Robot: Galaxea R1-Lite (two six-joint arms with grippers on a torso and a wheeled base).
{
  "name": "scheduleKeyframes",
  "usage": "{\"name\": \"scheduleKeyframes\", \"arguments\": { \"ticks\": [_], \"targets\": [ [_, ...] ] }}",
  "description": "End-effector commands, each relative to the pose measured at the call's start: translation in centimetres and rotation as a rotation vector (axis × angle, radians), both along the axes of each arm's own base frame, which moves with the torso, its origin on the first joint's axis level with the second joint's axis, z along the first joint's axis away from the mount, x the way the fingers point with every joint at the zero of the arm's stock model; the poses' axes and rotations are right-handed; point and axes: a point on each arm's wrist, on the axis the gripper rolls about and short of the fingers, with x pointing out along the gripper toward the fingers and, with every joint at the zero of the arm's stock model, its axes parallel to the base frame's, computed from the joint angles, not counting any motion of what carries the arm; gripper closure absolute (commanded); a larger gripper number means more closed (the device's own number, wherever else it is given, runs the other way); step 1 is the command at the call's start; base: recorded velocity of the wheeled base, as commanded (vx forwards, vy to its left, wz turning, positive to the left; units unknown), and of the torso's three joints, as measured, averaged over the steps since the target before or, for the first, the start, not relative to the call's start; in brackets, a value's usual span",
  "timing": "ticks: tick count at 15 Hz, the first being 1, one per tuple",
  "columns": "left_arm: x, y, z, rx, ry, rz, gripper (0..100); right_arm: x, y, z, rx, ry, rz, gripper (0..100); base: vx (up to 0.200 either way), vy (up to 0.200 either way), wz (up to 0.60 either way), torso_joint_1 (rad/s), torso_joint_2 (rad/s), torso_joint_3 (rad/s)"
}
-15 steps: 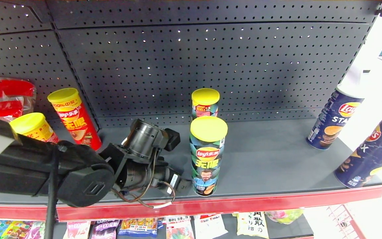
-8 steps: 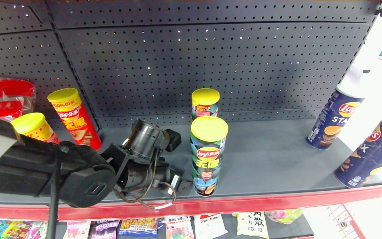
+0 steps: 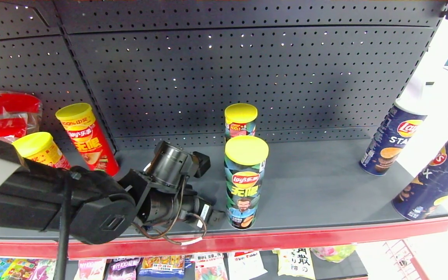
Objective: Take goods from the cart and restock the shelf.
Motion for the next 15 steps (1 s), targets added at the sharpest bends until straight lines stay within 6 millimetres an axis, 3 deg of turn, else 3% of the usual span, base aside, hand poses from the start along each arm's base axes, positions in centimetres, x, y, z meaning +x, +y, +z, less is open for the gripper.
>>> {"name": "scheduleKeyframes", "arguments": {
  "ticks": [1, 2, 7, 11, 14, 15],
  "targets": [
    [-1.0, 1.1, 0.8, -0.020, -0.004, 0.025, 0, 0.0, 0.0, 0.0, 0.000, 0.002, -0.001, 0, 0.000, 0.000, 0.00, 0.000, 0.00, 0.000],
    [-1.2, 1.4, 1.0, -0.021, -0.006, 0.026, 0, 0.0, 0.0, 0.0, 0.000, 0.002, 0.001, 0, 0.000, 0.000, 0.00, 0.000, 0.00, 0.000],
    [-5.7, 6.7, 1.9, -0.026, -0.009, 0.086, 0, 0.0, 0.0, 0.0, 0.000, 0.002, -0.001, 0, 0.000, 0.000, 0.00, 0.000, 0.00, 0.000],
    [-7.8, 8.1, 4.4, -0.095, -0.094, 0.073, 0, 0.0, 0.0, 0.0, -0.002, 0.002, 0.001, 0, 0.000, 0.000, 0.00, 0.000, 0.00, 0.000],
    [-10.7, 10.1, 6.2, -0.132, -0.153, 0.070, 0, 0.0, 0.0, 0.0, -0.002, 0.002, 0.001, 0, 0.000, 0.000, 0.00, 0.000, 0.00, 0.000],
    [-12.6, 11.4, 7.1, -0.136, -0.167, 0.074, 0, 0.0, 0.0, 0.0, -0.002, 0.002, -0.001, 0, 0.000, 0.000, 0.00, 0.000, 0.00, 0.000]
  ]
}}
